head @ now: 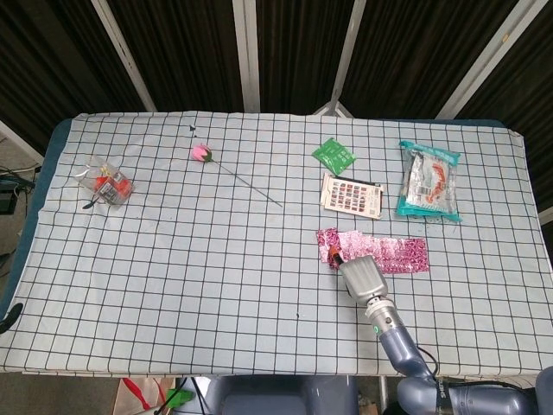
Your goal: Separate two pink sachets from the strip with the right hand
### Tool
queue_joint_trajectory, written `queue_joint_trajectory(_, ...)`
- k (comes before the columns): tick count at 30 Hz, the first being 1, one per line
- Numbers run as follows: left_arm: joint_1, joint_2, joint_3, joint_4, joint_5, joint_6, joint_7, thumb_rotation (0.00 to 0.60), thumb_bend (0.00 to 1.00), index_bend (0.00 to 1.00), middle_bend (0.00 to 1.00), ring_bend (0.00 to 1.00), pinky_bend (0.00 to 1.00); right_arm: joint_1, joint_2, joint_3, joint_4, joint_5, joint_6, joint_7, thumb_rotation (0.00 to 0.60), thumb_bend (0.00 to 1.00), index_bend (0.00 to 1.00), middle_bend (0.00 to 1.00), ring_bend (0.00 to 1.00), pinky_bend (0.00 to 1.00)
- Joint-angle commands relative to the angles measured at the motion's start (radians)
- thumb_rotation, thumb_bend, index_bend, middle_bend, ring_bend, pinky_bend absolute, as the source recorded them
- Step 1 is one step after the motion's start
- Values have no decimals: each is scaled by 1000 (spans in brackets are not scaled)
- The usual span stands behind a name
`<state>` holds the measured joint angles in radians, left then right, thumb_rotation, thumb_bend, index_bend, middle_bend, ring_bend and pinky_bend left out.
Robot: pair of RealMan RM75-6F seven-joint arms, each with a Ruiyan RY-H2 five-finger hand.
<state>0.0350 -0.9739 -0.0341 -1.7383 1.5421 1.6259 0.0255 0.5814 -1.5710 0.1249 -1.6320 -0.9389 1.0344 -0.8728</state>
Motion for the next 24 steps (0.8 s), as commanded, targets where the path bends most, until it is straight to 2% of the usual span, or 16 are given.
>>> queue_joint_trajectory(1,0,0,0,0,0,0,0,600,379,181,45,0,119,5,-3,-4,1,8,3,-3,600,839,126,798,797,656)
queue_joint_trajectory(24,2,7,-1,3,-1,4,-22,600,379,181,46,0,119,57,-53,-39,-31,53,44,-66,600,839,126,799,799,656)
